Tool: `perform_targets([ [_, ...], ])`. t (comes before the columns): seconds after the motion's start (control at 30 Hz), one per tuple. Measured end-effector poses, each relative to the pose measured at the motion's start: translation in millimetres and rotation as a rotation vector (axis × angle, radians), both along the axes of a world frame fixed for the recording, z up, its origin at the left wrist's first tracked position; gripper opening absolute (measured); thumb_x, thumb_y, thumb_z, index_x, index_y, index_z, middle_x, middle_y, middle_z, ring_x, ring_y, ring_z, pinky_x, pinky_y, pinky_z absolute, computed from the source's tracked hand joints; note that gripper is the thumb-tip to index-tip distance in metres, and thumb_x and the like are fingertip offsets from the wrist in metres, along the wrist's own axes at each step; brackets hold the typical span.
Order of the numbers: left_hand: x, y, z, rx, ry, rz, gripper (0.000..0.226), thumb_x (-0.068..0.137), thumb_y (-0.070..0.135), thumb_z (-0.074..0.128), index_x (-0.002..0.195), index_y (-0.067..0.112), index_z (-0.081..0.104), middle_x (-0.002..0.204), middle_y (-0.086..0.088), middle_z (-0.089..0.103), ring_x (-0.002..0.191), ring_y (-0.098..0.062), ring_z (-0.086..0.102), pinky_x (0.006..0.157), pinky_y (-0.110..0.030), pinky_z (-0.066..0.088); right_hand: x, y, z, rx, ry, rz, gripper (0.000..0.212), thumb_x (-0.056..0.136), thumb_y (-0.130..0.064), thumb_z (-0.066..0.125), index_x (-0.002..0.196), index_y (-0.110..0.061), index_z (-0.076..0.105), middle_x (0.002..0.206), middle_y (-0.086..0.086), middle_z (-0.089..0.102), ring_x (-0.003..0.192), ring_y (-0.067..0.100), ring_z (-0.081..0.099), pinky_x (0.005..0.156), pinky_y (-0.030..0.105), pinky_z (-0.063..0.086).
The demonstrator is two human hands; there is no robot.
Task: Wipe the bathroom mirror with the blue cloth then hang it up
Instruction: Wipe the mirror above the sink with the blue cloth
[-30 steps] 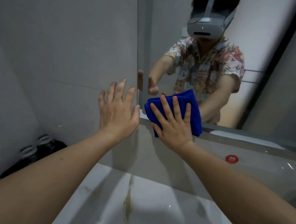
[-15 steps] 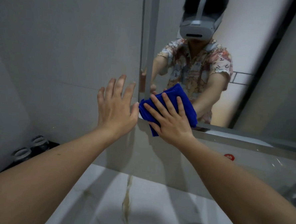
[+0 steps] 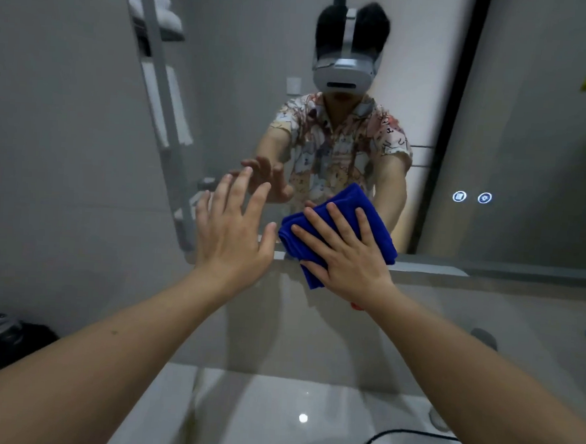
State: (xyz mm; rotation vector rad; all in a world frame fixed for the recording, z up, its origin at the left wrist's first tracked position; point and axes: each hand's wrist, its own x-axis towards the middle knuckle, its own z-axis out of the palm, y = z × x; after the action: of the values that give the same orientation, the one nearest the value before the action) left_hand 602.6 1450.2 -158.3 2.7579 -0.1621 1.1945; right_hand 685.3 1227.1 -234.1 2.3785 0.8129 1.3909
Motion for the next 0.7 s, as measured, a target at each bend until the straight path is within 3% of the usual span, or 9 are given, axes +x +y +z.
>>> perform_targets([
  [0.2, 8.4, -74.6, 7.7, 0.027, 0.004, -0.049, 0.062, 0.092, 0.041, 0.056, 0.148, 0.022, 0.04, 0.163, -0.008, 0.025, 0.149, -0.032, 0.02, 0.119, -0.058, 0.019, -0.8, -71.6, -6.8, 0.03, -0.018, -0.007, 0.069, 0.106, -0.062, 0.035, 0.166, -0.034, 0.014, 0.175, -0.001, 0.006, 0.161, 0.028, -0.003, 0.127, 0.055, -0.006],
  [0.7, 16.4, -198.7, 29.5, 0.096, -0.064, -0.109, 0.064, 0.089, 0.044, 0.05, 0.148, 0.021, 0.042, 0.164, -0.011, 0.024, 0.15, -0.036, 0.019, 0.118, -0.058, 0.019, -0.6, -199.3, -13.6, 0.098, -0.07, -0.017, 0.07, 0.105, -0.064, 0.039, 0.166, -0.035, 0.019, 0.174, -0.002, 0.011, 0.161, 0.028, 0.005, 0.128, 0.056, -0.004],
])
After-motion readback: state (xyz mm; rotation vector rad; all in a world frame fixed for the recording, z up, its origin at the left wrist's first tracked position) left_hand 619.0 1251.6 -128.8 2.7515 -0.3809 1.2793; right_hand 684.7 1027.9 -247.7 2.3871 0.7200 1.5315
